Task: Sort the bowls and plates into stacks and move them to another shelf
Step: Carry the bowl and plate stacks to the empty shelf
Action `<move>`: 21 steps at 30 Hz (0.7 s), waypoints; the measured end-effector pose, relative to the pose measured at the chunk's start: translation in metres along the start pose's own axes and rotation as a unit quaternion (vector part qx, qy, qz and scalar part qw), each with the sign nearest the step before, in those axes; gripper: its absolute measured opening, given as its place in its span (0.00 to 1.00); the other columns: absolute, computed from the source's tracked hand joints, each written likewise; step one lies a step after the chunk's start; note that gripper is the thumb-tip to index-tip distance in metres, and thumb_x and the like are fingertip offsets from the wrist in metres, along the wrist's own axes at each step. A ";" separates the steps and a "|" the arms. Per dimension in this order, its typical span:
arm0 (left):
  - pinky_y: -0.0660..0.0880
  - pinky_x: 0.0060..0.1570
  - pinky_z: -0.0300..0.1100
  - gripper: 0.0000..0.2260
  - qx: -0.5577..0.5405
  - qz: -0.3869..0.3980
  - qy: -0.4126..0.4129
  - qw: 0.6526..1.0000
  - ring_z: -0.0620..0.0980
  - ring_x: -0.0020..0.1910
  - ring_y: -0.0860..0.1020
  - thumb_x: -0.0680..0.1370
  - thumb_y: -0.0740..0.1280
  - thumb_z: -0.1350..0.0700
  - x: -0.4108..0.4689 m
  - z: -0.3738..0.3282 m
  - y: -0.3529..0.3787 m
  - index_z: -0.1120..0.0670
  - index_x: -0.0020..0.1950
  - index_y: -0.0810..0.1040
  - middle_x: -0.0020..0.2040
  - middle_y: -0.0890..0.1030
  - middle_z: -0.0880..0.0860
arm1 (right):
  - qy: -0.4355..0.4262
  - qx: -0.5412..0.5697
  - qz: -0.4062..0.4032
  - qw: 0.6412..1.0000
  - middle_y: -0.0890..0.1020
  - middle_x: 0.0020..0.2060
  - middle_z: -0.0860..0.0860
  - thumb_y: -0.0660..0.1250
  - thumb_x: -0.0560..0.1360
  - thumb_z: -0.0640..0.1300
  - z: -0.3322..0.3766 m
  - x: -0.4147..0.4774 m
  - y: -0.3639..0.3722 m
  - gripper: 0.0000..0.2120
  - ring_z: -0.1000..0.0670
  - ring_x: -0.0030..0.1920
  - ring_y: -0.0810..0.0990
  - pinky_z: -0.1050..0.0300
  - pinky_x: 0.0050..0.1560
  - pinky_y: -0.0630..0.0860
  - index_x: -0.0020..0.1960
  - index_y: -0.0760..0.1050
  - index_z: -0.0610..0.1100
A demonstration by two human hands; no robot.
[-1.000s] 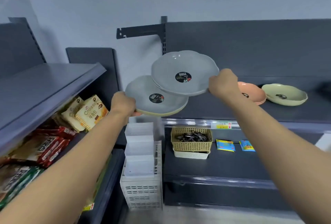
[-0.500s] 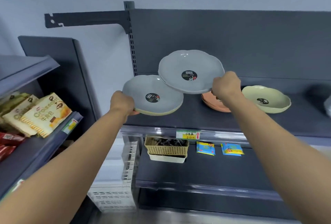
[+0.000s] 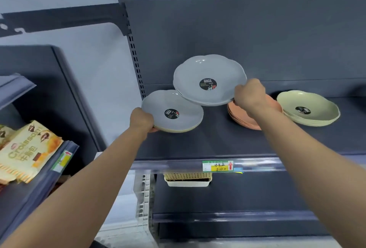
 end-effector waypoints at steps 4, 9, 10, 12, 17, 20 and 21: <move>0.79 0.24 0.46 0.16 0.005 0.034 -0.007 0.999 0.62 0.49 0.76 0.75 0.53 0.72 0.030 0.004 0.009 0.66 0.61 0.71 0.61 0.76 0.63 | 0.016 -0.019 -0.009 1.000 0.82 0.47 0.37 0.55 0.74 0.35 0.003 0.007 0.009 0.13 0.43 0.40 0.74 0.58 0.39 0.71 0.50 0.76 0.33; 0.76 0.33 0.49 0.18 0.012 0.060 -0.023 0.998 0.59 0.50 0.76 0.75 0.53 0.73 0.053 0.016 0.021 0.65 0.63 0.71 0.58 0.76 0.61 | 0.014 -0.090 0.010 0.996 0.70 0.32 0.48 0.55 0.78 0.38 0.001 0.005 0.009 0.07 0.51 0.27 0.63 0.71 0.13 0.60 0.48 0.71 0.40; 0.77 0.35 0.49 0.17 0.011 0.063 -0.026 0.998 0.59 0.50 0.76 0.75 0.53 0.72 0.056 0.018 0.024 0.64 0.61 0.72 0.55 0.76 0.59 | 0.015 -0.097 0.010 0.995 0.70 0.32 0.48 0.54 0.78 0.39 -0.001 0.006 0.009 0.08 0.52 0.27 0.63 0.70 0.16 0.60 0.49 0.72 0.41; 0.77 0.33 0.47 0.14 0.008 0.071 -0.029 0.997 0.58 0.50 0.76 0.76 0.54 0.72 0.060 0.019 0.029 0.61 0.57 0.72 0.53 0.75 0.57 | 0.015 -0.110 0.003 0.994 0.73 0.38 0.46 0.54 0.79 0.40 -0.002 0.010 0.012 0.11 0.50 0.28 0.64 0.64 0.24 0.59 0.52 0.74 0.40; 0.77 0.33 0.47 0.14 -0.017 0.077 -0.039 0.996 0.57 0.50 0.75 0.75 0.55 0.72 0.066 0.023 0.039 0.60 0.57 0.71 0.52 0.75 0.56 | 0.025 -0.090 0.008 0.996 0.75 0.43 0.43 0.55 0.77 0.39 -0.009 0.023 0.023 0.11 0.44 0.35 0.70 0.65 0.27 0.65 0.52 0.75 0.37; 0.78 0.33 0.47 0.14 -0.020 0.074 -0.040 0.996 0.57 0.51 0.75 0.75 0.55 0.72 0.069 0.026 0.043 0.60 0.55 0.71 0.52 0.75 0.56 | 0.026 -0.019 0.011 0.999 0.78 0.42 0.39 0.55 0.74 0.37 -0.017 0.037 0.035 0.11 0.42 0.39 0.73 0.56 0.39 0.70 0.48 0.75 0.34; 0.78 0.33 0.46 0.14 -0.021 0.072 -0.041 0.996 0.57 0.51 0.75 0.76 0.55 0.72 0.071 0.027 0.045 0.60 0.57 0.71 0.52 0.75 0.57 | 0.026 -0.016 0.016 0.999 0.78 0.42 0.39 0.55 0.74 0.37 -0.018 0.041 0.038 0.10 0.42 0.39 0.73 0.55 0.40 0.70 0.47 0.74 0.34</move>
Point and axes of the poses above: each hand's wrist, its own x-axis towards the middle knuckle, its own y-axis out of the palm, z = x × y, the point moved 3 cm from there along x, towards the middle knuckle
